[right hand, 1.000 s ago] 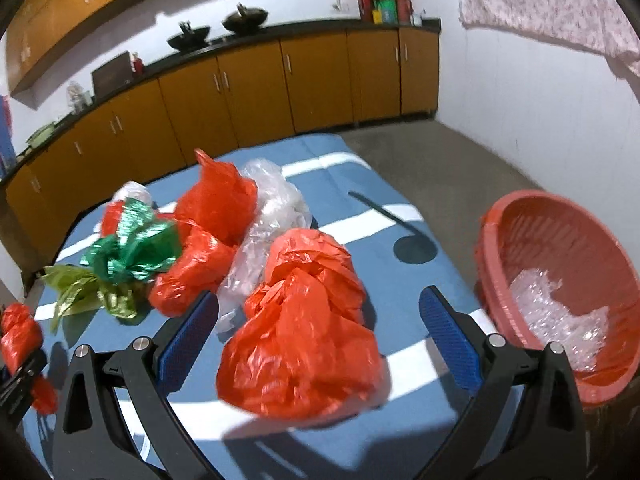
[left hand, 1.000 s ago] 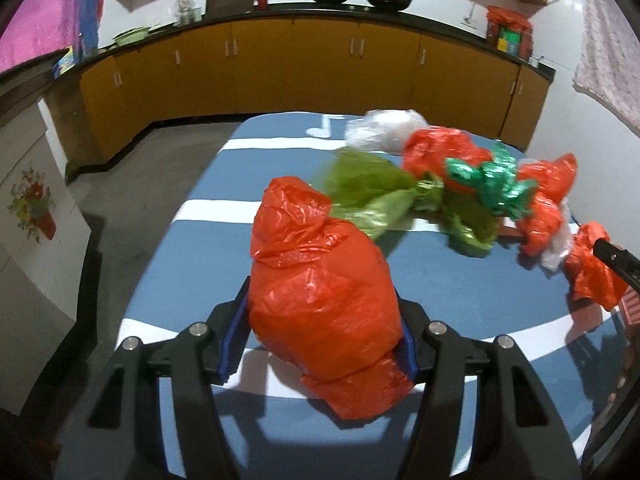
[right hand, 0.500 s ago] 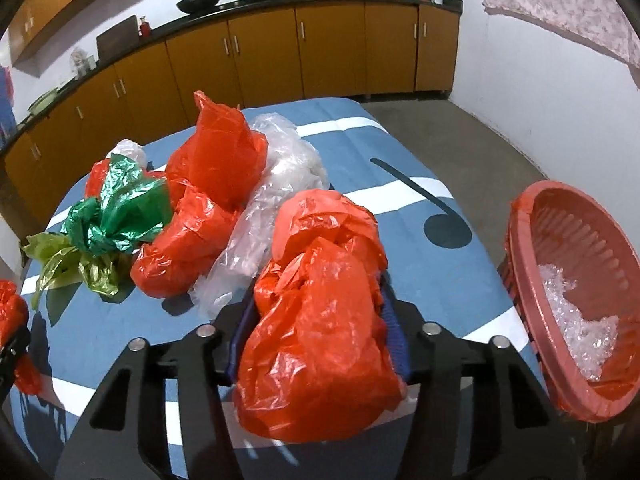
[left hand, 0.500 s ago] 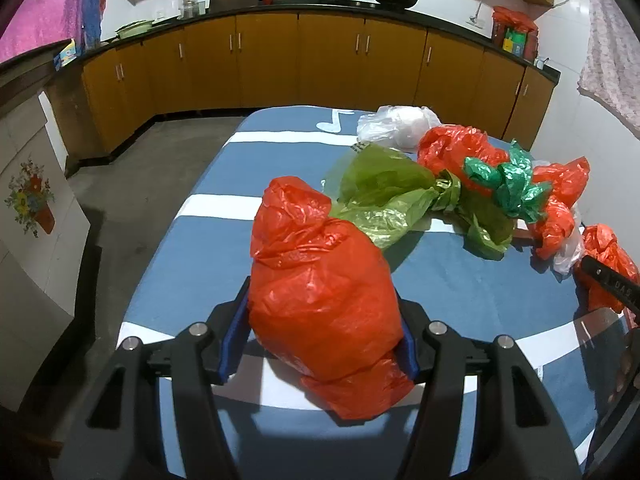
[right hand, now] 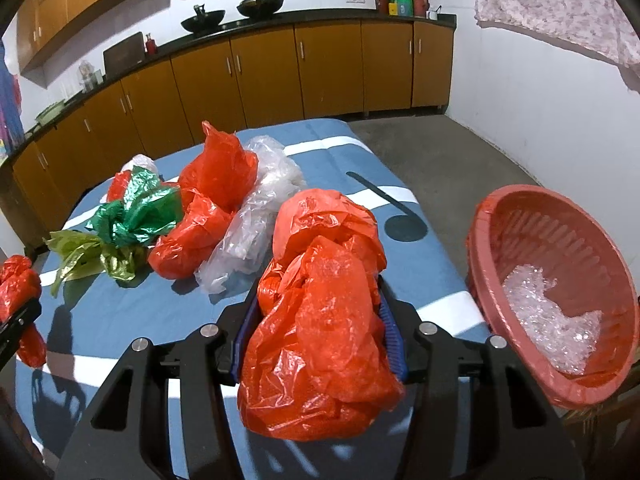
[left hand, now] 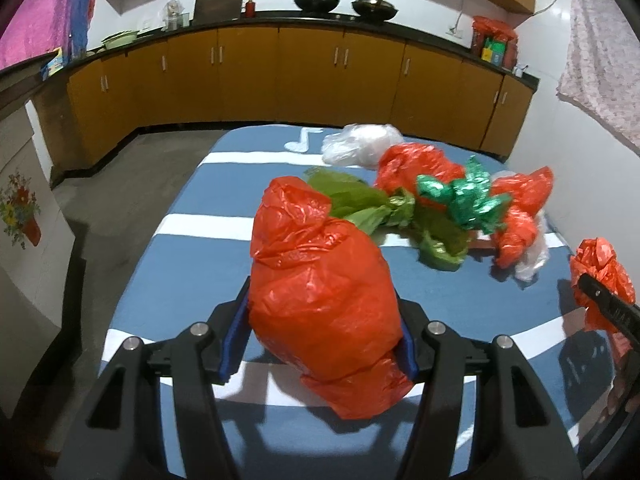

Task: Collect trash
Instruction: 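Carry both red bags over the red basket to drop them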

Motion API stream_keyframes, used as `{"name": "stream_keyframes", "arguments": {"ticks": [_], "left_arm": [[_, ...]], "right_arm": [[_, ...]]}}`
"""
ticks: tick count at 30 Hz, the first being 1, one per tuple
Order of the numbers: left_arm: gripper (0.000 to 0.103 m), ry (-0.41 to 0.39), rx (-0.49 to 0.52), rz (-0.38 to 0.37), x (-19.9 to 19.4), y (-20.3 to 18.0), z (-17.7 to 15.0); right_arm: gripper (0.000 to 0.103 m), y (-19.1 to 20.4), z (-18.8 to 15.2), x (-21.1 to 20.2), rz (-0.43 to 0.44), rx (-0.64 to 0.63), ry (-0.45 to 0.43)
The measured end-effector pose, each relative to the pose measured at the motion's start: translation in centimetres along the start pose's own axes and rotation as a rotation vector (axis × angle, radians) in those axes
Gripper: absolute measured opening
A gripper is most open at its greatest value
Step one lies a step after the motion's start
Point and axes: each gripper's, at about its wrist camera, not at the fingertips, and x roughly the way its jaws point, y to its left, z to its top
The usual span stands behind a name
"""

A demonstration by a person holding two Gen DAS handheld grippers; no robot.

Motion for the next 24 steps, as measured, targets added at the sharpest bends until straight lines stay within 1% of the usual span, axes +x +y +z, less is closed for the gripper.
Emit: {"name": "stream_keyframes", "arguments": {"ticks": [7, 13, 17, 24], "left_arm": [[0.058, -0.035, 0.033, -0.058, -1.5, -2.3, 0.4], [0.057, -0.052, 0.069, -0.119, -2.5, -4.9, 0.6], [0.057, -0.060, 0.098, -0.161, -3.1, -6.9, 0.6], [0.057, -0.067, 0.165, -0.264, -3.6, -12.6, 0.7]], "right_arm": [[0.053, -1.4, -0.1, -1.9, -0.007, 0.012, -0.030], [0.053, -3.0, -0.3, -3.5, -0.036, 0.021, -0.064], [0.053, -4.4, -0.5, -4.7, -0.073, 0.025, -0.091], [0.053, -9.1, -0.9, -6.6, -0.164, 0.088, -0.126]]}}
